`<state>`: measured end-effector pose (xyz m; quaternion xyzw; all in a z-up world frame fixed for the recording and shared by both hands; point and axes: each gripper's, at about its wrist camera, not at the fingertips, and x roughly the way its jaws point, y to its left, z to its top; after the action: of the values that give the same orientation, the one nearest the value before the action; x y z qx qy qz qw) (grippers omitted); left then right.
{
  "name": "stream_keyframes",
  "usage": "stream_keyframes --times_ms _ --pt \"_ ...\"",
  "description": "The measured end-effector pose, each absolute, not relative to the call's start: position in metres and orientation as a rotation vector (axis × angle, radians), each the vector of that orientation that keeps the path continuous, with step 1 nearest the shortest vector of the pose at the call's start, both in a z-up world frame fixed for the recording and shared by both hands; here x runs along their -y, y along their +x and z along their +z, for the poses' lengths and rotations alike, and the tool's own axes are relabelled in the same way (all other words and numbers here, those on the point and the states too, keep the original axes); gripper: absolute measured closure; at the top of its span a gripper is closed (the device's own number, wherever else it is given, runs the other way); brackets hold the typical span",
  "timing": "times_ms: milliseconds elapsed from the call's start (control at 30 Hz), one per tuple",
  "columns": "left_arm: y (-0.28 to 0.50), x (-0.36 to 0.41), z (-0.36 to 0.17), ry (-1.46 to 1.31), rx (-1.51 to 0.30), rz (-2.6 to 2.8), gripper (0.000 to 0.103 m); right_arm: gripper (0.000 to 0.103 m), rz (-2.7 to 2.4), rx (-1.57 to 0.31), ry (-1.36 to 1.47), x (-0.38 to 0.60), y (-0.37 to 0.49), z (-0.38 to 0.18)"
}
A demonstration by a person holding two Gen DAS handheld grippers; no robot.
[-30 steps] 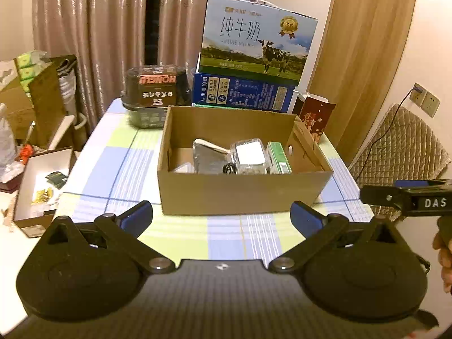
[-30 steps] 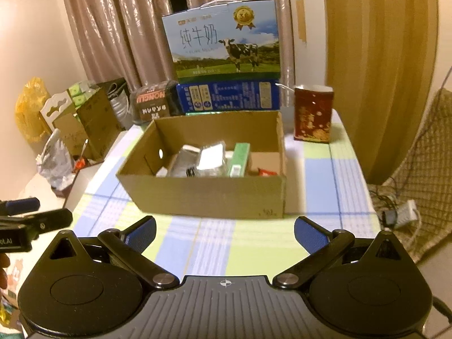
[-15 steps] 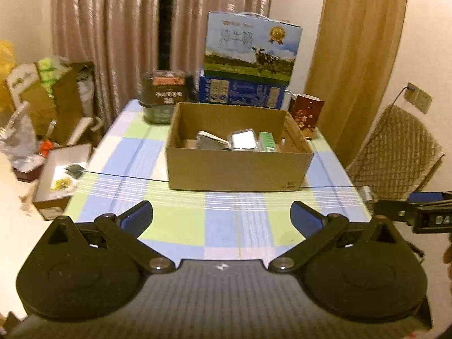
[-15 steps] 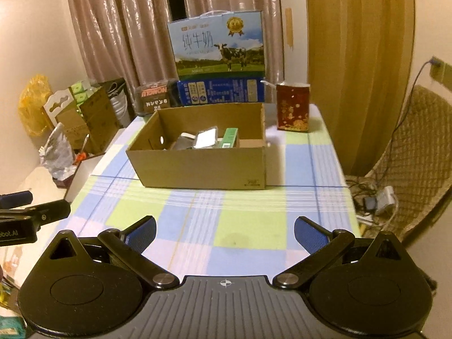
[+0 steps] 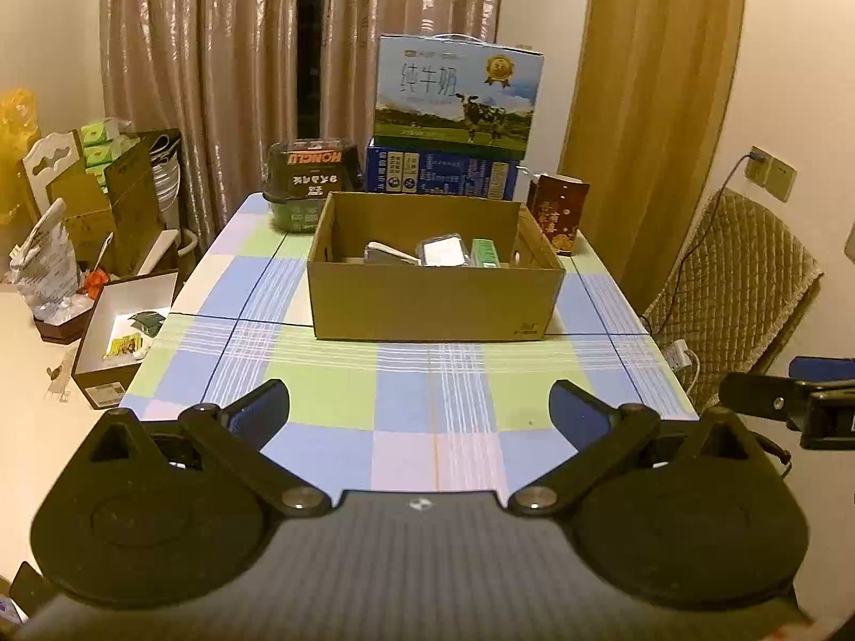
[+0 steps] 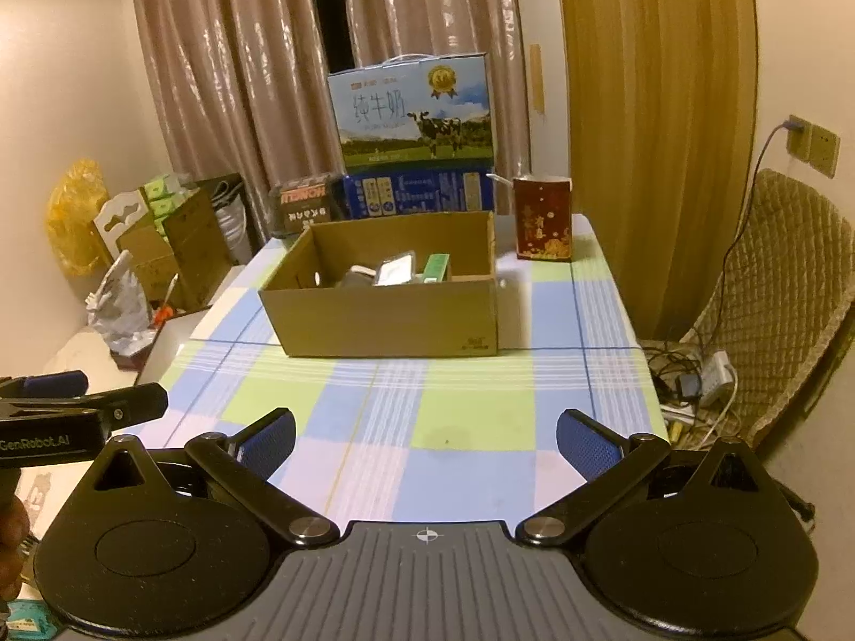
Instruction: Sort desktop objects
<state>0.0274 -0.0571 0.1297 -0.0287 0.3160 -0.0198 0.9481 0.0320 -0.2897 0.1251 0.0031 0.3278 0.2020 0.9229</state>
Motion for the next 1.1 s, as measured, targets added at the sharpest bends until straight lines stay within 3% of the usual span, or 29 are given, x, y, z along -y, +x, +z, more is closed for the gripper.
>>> stream_keyframes --times_ms 1100 --pt "0.038 0.064 0.123 -0.074 -0.669 -0.064 0.001 0.002 0.405 -0.698 0.008 0.291 0.045 0.115"
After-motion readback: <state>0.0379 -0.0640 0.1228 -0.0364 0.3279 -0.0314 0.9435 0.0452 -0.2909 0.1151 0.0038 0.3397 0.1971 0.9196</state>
